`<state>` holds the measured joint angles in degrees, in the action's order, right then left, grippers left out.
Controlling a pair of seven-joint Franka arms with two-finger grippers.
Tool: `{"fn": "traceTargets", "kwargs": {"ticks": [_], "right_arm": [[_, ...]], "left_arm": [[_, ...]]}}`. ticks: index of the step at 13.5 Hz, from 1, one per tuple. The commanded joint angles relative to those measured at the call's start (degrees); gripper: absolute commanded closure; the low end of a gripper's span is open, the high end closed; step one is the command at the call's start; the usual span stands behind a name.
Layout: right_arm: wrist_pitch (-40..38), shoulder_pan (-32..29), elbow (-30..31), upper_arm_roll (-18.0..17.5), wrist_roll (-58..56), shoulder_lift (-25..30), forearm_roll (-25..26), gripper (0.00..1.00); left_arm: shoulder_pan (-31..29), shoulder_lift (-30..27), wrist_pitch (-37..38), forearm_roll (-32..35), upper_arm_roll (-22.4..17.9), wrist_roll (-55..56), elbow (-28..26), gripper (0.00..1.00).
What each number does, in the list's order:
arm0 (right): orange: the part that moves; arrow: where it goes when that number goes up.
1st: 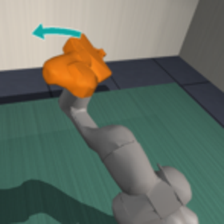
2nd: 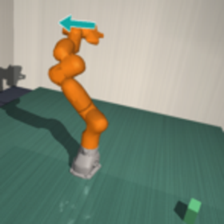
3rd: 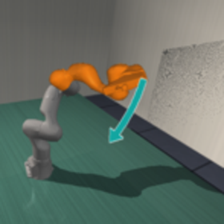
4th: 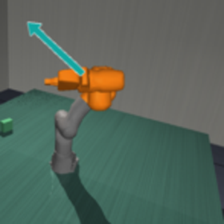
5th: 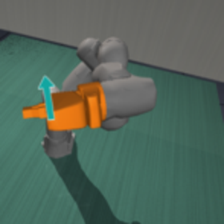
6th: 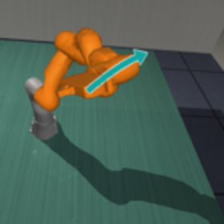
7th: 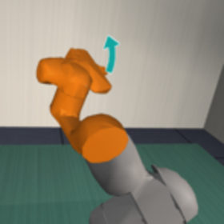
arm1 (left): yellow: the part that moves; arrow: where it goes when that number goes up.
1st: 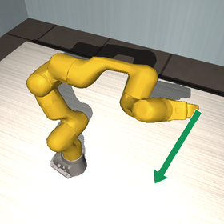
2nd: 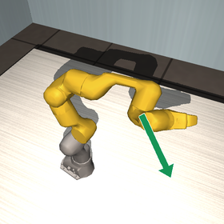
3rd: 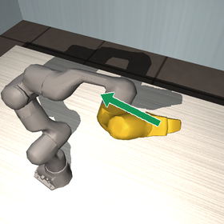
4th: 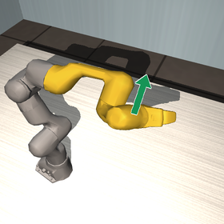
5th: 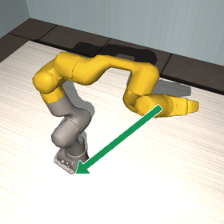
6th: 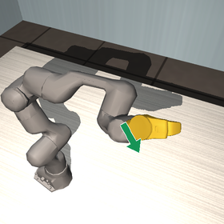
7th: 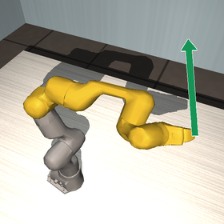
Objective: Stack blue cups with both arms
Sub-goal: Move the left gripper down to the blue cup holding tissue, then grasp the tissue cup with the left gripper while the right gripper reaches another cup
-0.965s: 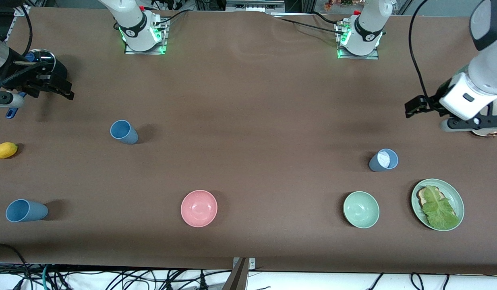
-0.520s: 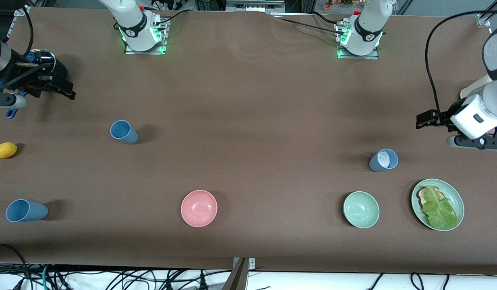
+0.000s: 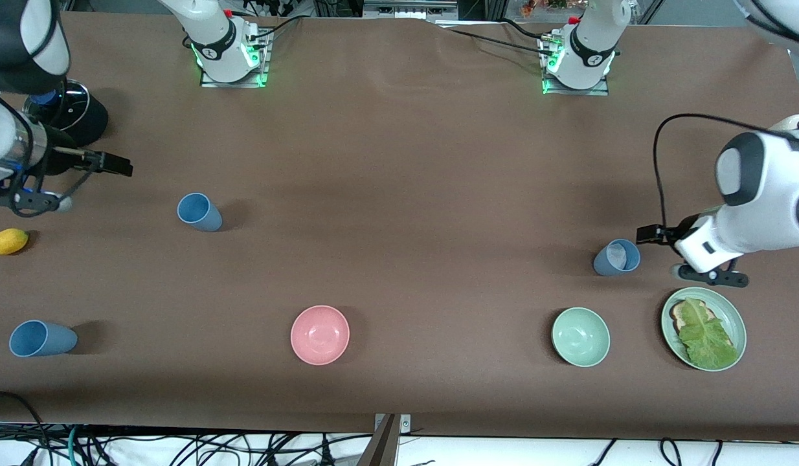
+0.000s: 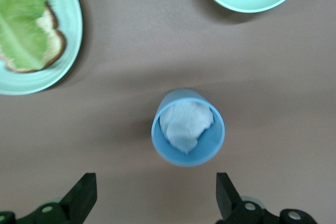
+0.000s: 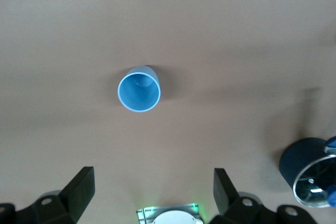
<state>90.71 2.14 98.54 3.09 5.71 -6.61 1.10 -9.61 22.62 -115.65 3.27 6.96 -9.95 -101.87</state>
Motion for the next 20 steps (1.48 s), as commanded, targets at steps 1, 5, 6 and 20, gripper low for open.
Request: {"fn": "traceTargets", "kwargs": {"ticks": [1, 5, 6, 20], "right_arm": [[7.0, -0.21, 9.98, -0.46, -1.13, 4.49, 0.75, 0.0], [17.55, -0.29, 20.54, 0.15, -7.54, 7.93, 0.83, 0.0], [19.66, -0.29, 21.95, 0.68, -9.3, 7.93, 0.83, 0.0], [41.39, -0.21, 27.32, 1.92, -17.75, -4.1, 0.75, 0.0]], "left_arm": [[0.55, 0.31, -8.08, 5.4, 0.16, -1.22, -5.08, 0.0], [0.64, 4.09, -8.72, 6.75, 0.16, -1.22, -4.57, 0.42], [0.64, 4.89, -8.8, 6.66, 0.16, -0.43, -4.21, 0.63], [13.55, 4.28, 7.1, -0.37, 7.09, 24.41, 8.27, 1.0]]}}
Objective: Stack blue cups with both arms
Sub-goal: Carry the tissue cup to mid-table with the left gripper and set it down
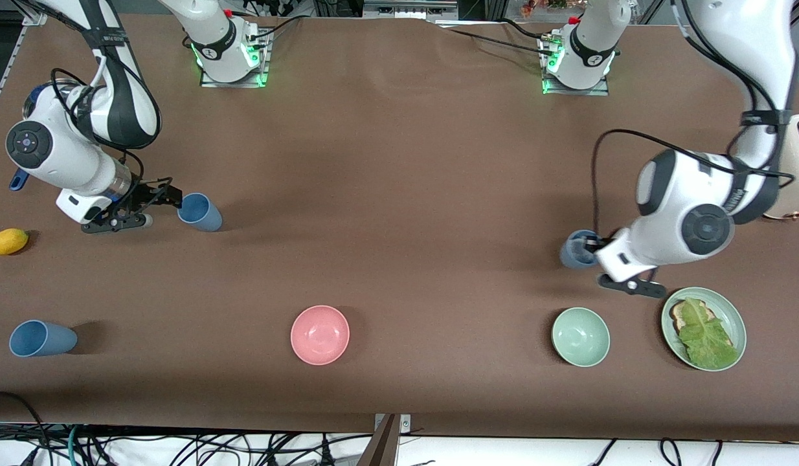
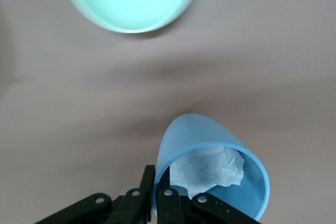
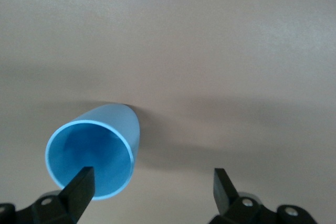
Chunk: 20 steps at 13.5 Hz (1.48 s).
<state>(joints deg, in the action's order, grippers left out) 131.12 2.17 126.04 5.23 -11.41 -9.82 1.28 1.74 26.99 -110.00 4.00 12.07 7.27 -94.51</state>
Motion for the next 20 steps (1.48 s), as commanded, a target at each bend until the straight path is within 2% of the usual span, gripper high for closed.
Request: {"fn": "traceTargets", "kwargs": {"ticks": [1, 3, 5, 8, 10, 12, 13, 14, 15, 17, 19, 20], "right_arm": [[1.16, -0.24, -0.18, -0.22, -0.54, -1.17, 0.57, 0.0], [1.42, -0.24, 0.08, -0.22, -0.54, -1.69, 0.57, 0.0], [1.51, -0.24, 0.17, -0.22, -0.45, -2.13, 0.57, 0.0], [2.56, -0.15, 0.08, -0.31, -0.19, -3.01, 0.57, 0.0], [3.26, -0.06, 0.08, -0.39, 0.16, -3.63, 0.48, 0.0], [3.44, 0.02, -0.18, -0.39, 0.25, -4.24, 0.31, 0.0], [3.44, 0.02, -0.18, -0.39, 0.25, -4.24, 0.22, 0.01], [3.44, 0.11, -0.18, -0.39, 0.25, -4.42, 0.22, 0.05], [3.44, 0.11, -0.18, -0.48, 0.25, -4.68, 0.22, 0.12], [2.92, 0.11, -0.01, -0.48, 0.34, -4.68, 0.13, 0.37], [2.65, 0.2, 0.08, -0.57, 2.52, -4.68, 0.13, 0.62], [2.39, 0.2, 0.08, -0.74, 3.58, -4.68, 0.13, 0.7]], "left_arm": [[3.08, 0.08, 1.46, -1.27, 4.17, 11.24, 1.08, 1.0], [4.84, 2.61, -0.02, -5.11, 6.91, 14.61, 0.99, 1.0], [8.79, 3.68, -5.37, -9.43, 6.91, 17.07, 0.9, 1.0], [11.35, 7.27, -11.7, -9.53, 6.91, 17.43, 0.99, 1.0], [13.46, 9.31, -12.6, -9.01, 6.83, 17.52, 0.99, 1.0], [13.82, 8.7, -12.96, -9.53, 6.91, 17.52, 1.08, 1.0], [13.21, 7.91, -12.87, -9.62, 6.91, 17.52, 1.08, 0.17], [13.2, 7.12, -12.52, -9.71, 6.91, 17.52, 1.08, 0.0], [13.46, 6.16, -12.43, -9.62, 6.91, 17.52, 1.08, 0.0], [13.12, 3.44, -11.56, -9.09, 6.91, 17.35, 0.99, 0.0], [12.42, -1.04, -7.44, -8.92, 6.3, 17.08, 1.08, 0.0], [10.67, -3.32, -5.16, -8.83, 6.39, 16.82, 0.99, 0.0]]}}
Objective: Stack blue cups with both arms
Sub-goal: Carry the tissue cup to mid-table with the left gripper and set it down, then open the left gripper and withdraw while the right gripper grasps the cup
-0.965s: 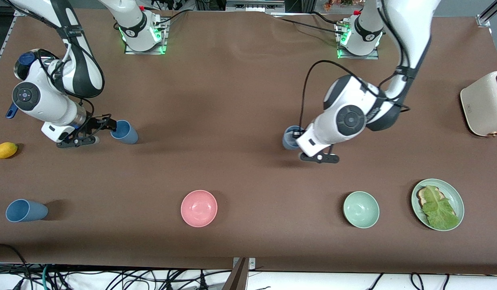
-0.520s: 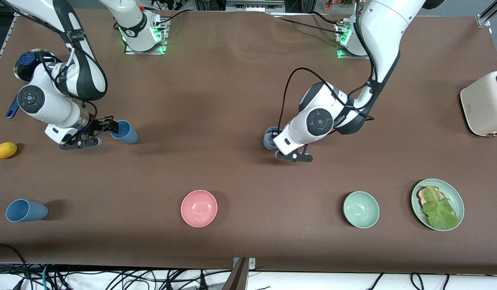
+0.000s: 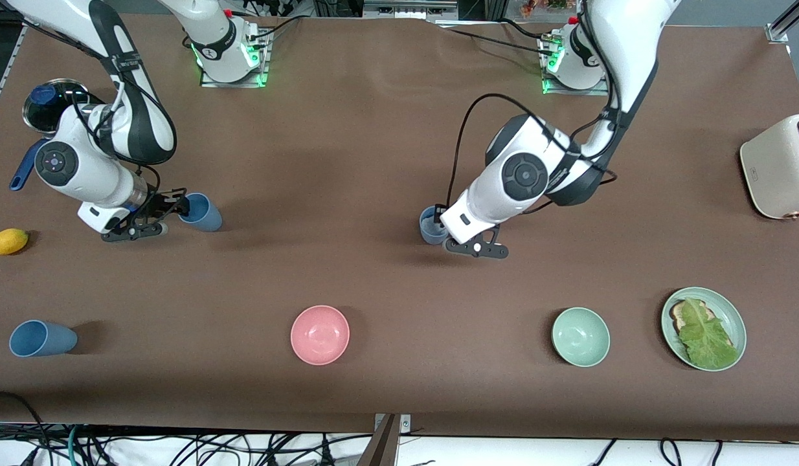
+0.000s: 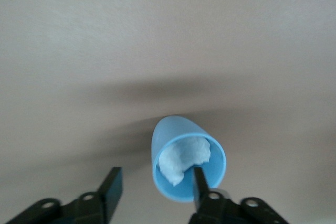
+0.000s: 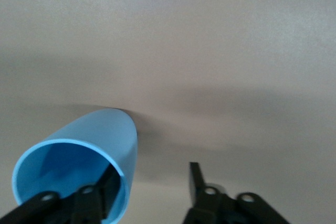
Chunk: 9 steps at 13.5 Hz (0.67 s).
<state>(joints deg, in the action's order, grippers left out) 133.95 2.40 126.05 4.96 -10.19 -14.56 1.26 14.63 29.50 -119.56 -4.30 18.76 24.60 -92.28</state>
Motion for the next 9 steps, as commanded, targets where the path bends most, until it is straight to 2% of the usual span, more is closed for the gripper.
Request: {"fn": "traceTargets", "kwargs": {"ticks": [1, 3, 4, 6, 9], "right_arm": [[-0.96, 0.23, 0.07, -0.56, 2.8, 0.06, 0.15, 0.78], [-1.58, 0.5, 0.07, -0.57, 2.8, 0.06, 0.15, 0.95], [-1.93, 0.5, -0.1, -0.57, 2.8, 0.06, 0.15, 1.0], [-3.07, 0.85, -1.41, -1.0, 2.8, 0.32, 0.06, 1.0], [-11.05, 2.6, -8.61, -4.07, 8.66, 0.23, -0.21, 1.0]], "left_arm": [[-3.8, -8.04, 6.86, -0.36, -0.31, -0.61, -1.14, 0.0], [-6.96, -11.82, 10.91, 2.61, -0.31, -2.0, -1.06, 0.0], [-8.63, -13.49, 13.45, 3.93, -0.31, -4.28, -1.06, 0.0], [-11.71, -17.53, 19.42, 4.56, -0.31, -7.8, -0.19, 0.0], [-15.93, -18.08, 36.55, 4.13, -0.83, -8.52, 10.6, 0.0]]}}
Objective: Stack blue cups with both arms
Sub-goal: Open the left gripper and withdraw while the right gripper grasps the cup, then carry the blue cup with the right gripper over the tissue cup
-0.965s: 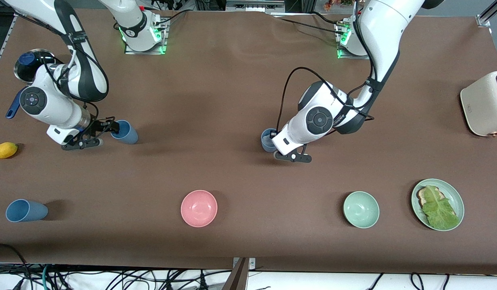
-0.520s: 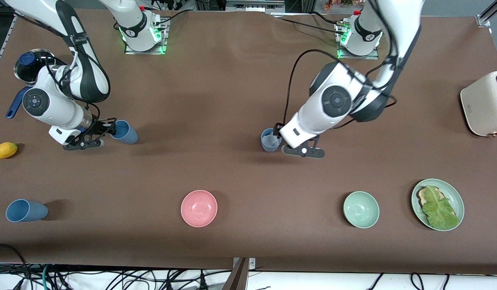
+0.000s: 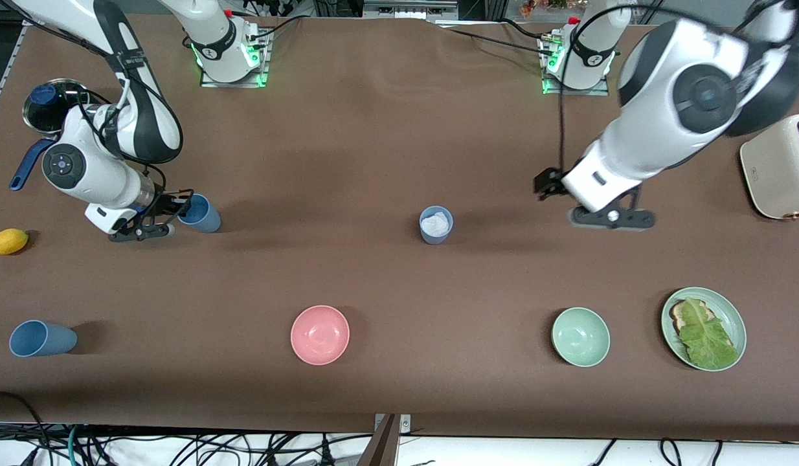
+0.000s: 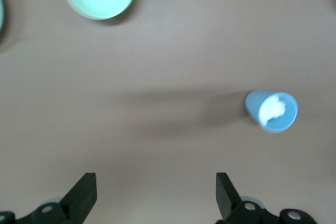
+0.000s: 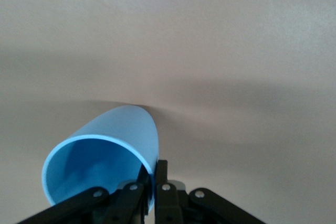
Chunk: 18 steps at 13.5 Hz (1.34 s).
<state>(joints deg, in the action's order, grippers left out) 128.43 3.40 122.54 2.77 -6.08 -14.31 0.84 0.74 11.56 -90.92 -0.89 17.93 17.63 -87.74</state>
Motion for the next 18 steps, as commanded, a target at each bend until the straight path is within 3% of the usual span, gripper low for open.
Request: {"fn": "traceTargets", "kwargs": {"ticks": [1, 5, 8, 11, 13, 15, 18], "right_arm": [[-7.82, 3.61, -7.47, -3.02, 8.94, -0.02, 0.21, 1.0], [-11.88, 16.34, -16.08, -3.64, 27.4, -3.09, 0.04, 1.0], [-15.83, 24.34, -27.13, -3.73, 38.39, -9.05, -0.22, 1.0], [-22.95, 30.77, -44.0, -3.73, 46.32, -18.62, -1.44, 1.0], [-23.23, 32.8, -52.11, -3.73, 48.79, -23.2, -5.83, 1.0], [-22.97, 33.33, -55.91, -3.91, 48.8, -25.06, -6.9, 1.0], [-20.25, 33.25, -56.88, -4.52, 48.8, -25.59, -12.33, 1.0]], "left_arm": [[-1.28, -2.05, 8.04, 0.97, -3.13, -1.63, 6.0, 0.0], [3.29, -9.27, 3.92, -0.7, -13.25, -5.32, -0.13, 0.0], [3.12, -14.1, 2.41, -0.43, -13.09, -5.67, -6.03, 0.0], [2.95, -13.41, 4.26, -0.26, -12.92, -5.59, -4.9, 0.0], [3.3, -12.79, 4.44, -0.26, -12.92, -5.41, -3.93, 0.0], [3.12, -12.79, 4.53, -0.34, -12.92, -5.41, -3.93, 0.0], [2.68, -12.7, 4.53, -0.34, -12.92, -5.5, -3.93, 0.0]]}}
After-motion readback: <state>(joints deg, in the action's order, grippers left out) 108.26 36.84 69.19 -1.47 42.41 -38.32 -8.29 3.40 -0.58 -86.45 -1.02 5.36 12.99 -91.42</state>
